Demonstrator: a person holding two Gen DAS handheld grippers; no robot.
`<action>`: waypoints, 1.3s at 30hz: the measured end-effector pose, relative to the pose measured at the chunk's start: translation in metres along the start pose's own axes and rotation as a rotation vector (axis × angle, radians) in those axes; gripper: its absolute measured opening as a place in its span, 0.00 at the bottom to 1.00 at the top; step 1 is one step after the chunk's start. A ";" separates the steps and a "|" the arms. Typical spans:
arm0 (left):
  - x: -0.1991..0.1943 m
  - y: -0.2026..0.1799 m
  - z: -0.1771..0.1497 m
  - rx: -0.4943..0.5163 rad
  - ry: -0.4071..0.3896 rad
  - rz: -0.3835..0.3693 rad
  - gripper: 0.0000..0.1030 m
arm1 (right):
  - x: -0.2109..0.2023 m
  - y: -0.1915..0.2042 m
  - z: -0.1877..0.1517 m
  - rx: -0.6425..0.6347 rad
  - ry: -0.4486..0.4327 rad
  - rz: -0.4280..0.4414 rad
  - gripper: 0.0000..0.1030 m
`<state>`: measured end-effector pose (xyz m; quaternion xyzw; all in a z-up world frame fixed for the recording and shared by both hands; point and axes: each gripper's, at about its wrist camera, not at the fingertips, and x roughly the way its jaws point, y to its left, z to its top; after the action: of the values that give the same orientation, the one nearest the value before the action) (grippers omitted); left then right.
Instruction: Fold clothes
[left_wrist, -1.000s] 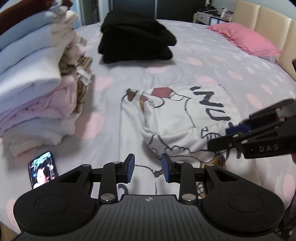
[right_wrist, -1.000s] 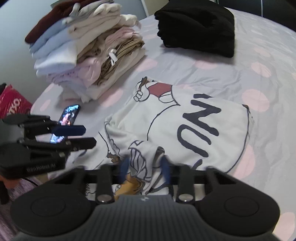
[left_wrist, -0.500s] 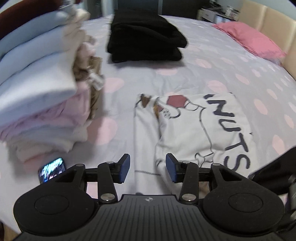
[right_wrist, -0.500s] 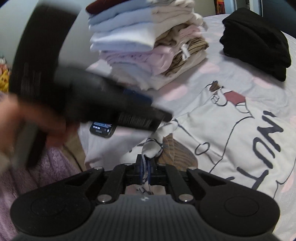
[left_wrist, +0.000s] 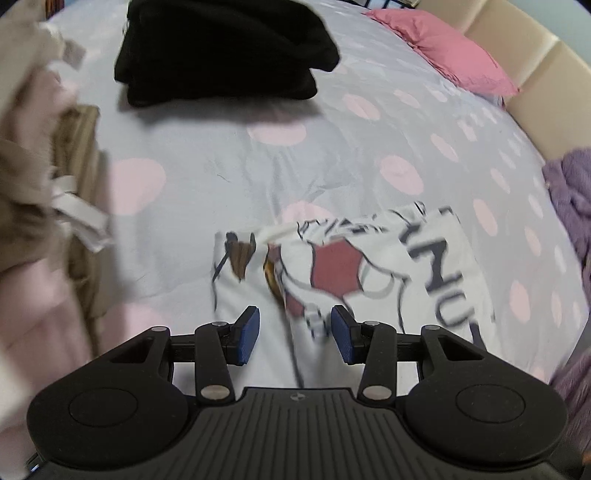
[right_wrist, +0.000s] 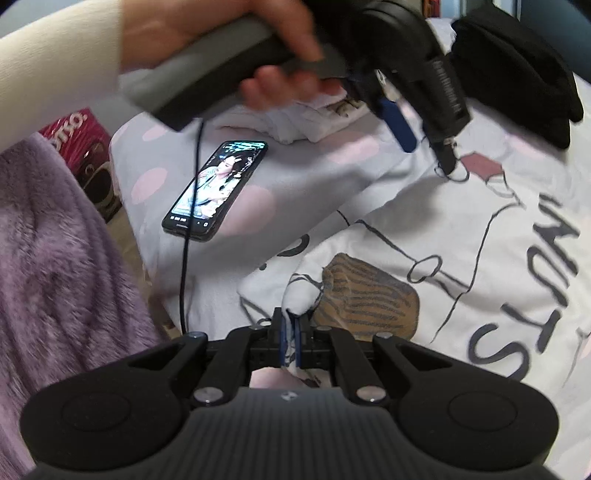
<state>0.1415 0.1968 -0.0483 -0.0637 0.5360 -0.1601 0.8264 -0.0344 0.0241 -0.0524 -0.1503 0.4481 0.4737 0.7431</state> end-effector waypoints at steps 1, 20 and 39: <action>0.006 0.002 0.003 -0.007 0.001 -0.010 0.39 | 0.000 -0.001 0.000 0.009 -0.002 0.001 0.06; -0.018 -0.015 0.025 0.142 -0.077 0.166 0.06 | -0.030 0.023 0.020 0.036 -0.136 0.044 0.03; -0.036 -0.015 -0.032 0.158 -0.016 0.207 0.35 | -0.065 -0.008 -0.043 0.075 -0.110 -0.155 0.26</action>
<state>0.0959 0.1972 -0.0269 0.0558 0.5191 -0.1152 0.8451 -0.0597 -0.0453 -0.0253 -0.1304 0.4109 0.4052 0.8062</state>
